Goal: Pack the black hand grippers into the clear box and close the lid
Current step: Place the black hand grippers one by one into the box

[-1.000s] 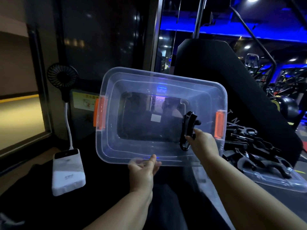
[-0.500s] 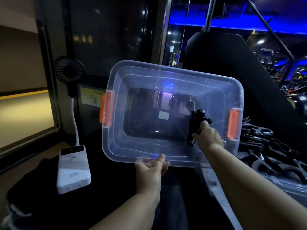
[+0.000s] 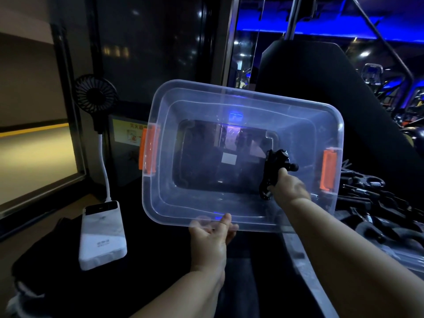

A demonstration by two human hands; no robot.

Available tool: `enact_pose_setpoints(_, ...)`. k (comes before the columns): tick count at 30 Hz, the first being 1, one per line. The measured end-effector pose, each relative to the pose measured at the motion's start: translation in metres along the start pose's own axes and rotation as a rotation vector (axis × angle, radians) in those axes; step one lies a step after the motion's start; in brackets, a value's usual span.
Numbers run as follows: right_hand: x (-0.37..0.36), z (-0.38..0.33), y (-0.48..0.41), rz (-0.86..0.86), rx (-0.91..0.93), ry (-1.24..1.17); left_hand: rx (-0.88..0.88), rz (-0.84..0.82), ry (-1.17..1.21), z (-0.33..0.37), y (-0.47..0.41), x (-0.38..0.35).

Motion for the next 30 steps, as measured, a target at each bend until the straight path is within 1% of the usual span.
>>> enact_pose_setpoints(3, 0.001, -0.003, -0.001, 0.007, 0.016, 0.101, -0.004, -0.001, 0.009, 0.001, 0.001, -0.001)
enact_pose_setpoints(13, 0.004, -0.01, -0.003, -0.004, 0.047, 0.189, -0.016, -0.004, 0.008, 0.003, 0.0, -0.003)
enact_pose_setpoints(17, 0.004, -0.008, -0.002, -0.018, 0.023, 0.188, -0.019, -0.005, 0.014, 0.004, 0.0, -0.003)
enact_pose_setpoints(20, 0.008, -0.006, -0.001, -0.01, -0.002, 0.137, -0.015, 0.001, 0.008, 0.003, 0.0, -0.003)
enact_pose_setpoints(23, 0.016, -0.006, 0.001, 0.003, 0.016, 0.096, -0.019, 0.004, -0.003, 0.004, 0.0, -0.003)
enact_pose_setpoints(25, 0.023, -0.006, 0.006, 0.033, 0.045, 0.072, -0.016, 0.004, -0.011, 0.004, 0.0, -0.003)
enact_pose_setpoints(30, 0.049, -0.006, 0.039, 0.202, 0.161, 0.077, -0.016, -0.003, -0.025, 0.005, 0.001, -0.003)
Point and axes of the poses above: each hand's wrist, its own y-axis away from the middle knuckle, its own x-axis out of the back of the hand, z = x × y, the point moved 9 cm from there along -y, towards the middle knuckle, and after that the axes turned 1 degree about -z, right-handed, at the moved point
